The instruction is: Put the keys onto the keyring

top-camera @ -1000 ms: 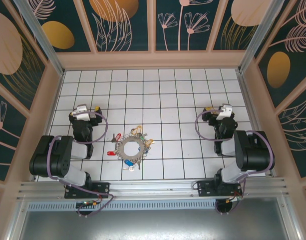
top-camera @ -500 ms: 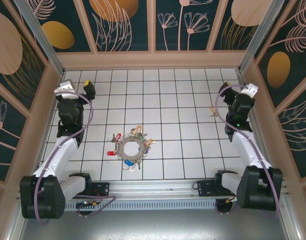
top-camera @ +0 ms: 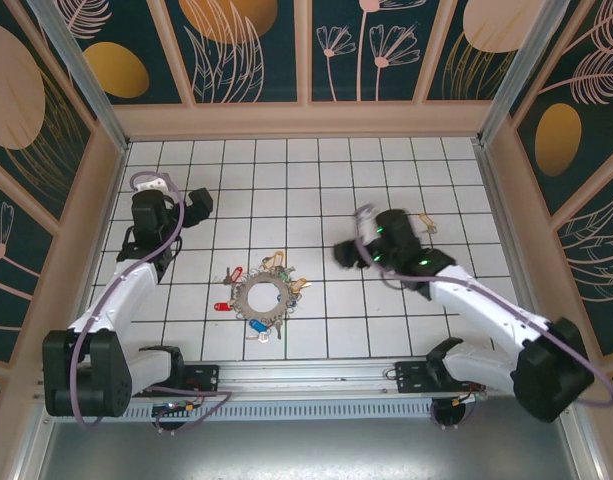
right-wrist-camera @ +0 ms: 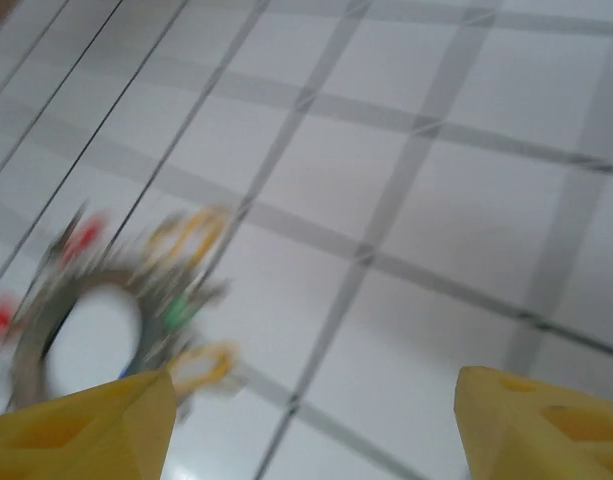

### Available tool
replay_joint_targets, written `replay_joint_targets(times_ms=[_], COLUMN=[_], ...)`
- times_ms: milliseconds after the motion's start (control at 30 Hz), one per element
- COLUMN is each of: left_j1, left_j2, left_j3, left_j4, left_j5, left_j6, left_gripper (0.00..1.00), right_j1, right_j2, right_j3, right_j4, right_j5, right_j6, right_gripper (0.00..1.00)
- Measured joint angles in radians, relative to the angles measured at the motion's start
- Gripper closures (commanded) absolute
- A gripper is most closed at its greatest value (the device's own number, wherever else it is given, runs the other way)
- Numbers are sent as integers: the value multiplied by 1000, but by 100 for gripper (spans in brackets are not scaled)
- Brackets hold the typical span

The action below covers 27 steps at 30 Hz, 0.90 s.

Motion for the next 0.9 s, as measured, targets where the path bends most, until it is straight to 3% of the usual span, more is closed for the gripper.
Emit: replay_joint_targets(times_ms=[100, 167, 300, 500, 900], left_j1=[0, 0, 0, 0, 0], left_j2=[48, 76, 95, 96, 97], left_j3=[23, 38, 53, 71, 78], left_j4=[-42, -66, -104, -133, -150], left_j5=[-3, -10, -40, -86, -138], left_j6=[-5, -8, -13, -15, -15], left_gripper=[1, 1, 1, 1, 1], right_j1=[139, 172, 210, 229, 289], right_j2=[115, 208, 431, 760, 914], right_j3=[19, 63, 251, 634, 851], right_j4=[39, 56, 61, -27, -269], right_j5=[-41, -50, -42, -26, 55], right_j6=[-68, -96, -136, -81, 6], right_gripper=[27, 27, 43, 48, 43])
